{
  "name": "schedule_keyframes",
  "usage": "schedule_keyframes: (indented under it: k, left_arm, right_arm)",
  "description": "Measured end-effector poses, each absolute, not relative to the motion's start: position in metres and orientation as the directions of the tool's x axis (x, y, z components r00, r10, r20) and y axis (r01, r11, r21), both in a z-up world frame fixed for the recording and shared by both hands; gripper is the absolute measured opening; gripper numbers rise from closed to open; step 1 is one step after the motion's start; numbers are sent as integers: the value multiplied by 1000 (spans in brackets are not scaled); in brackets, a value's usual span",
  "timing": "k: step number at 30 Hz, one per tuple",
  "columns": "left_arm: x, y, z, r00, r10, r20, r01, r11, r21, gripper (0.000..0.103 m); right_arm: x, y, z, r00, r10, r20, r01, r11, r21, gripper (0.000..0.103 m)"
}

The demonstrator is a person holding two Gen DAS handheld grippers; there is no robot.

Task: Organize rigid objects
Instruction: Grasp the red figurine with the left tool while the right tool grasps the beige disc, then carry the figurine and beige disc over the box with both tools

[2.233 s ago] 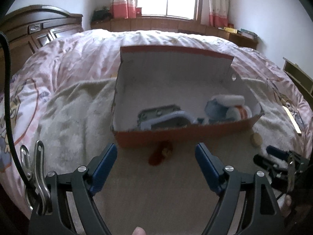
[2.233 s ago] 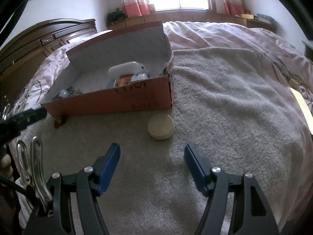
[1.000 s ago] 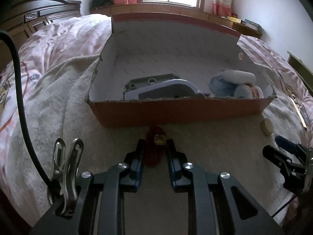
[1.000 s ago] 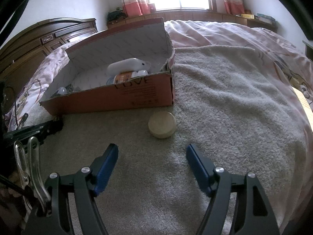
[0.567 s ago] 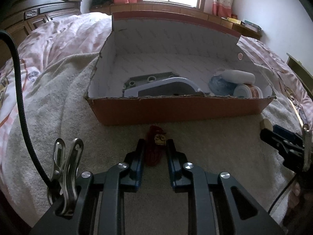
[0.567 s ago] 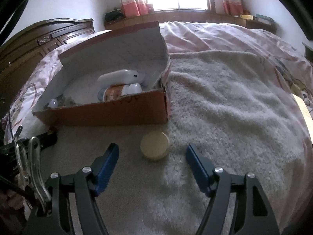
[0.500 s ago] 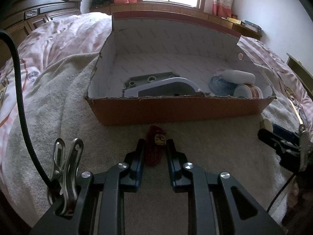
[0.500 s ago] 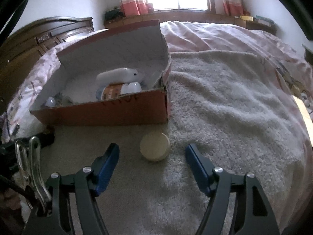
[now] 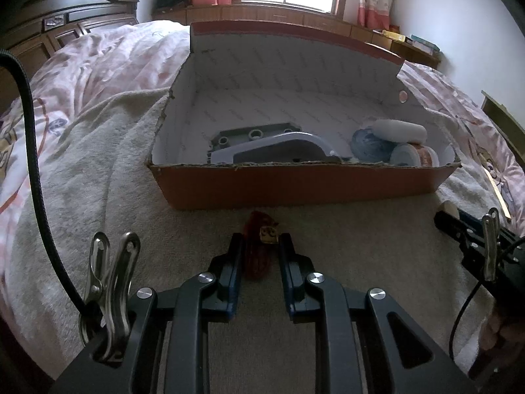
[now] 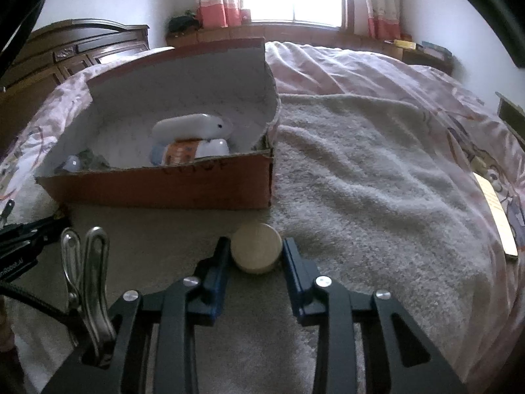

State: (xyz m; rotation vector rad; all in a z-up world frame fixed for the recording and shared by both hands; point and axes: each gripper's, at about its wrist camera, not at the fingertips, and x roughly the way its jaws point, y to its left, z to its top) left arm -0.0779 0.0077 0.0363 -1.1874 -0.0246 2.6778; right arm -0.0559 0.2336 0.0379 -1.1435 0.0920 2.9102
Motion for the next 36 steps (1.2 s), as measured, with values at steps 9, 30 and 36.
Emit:
schedule_keyframes:
  k: [9, 30, 36]
  left_arm:
    - [-63, 12, 62, -685, 241, -688, -224, -968, -116, 22]
    - [-81, 17, 105, -749, 253, -612, -252, -964, -89, 22]
    - [-98, 21, 108, -756, 241, -608, -244, -967, -79, 22]
  right_arm:
    - [-42, 215, 52, -750, -115, -651, 75, -993, 89, 33]
    - [-46, 205, 90, -786, -216, -579, 166, -976, 139, 33]
    - [-63, 206, 98, -801, -218, -557, 169, -976, 139, 33]
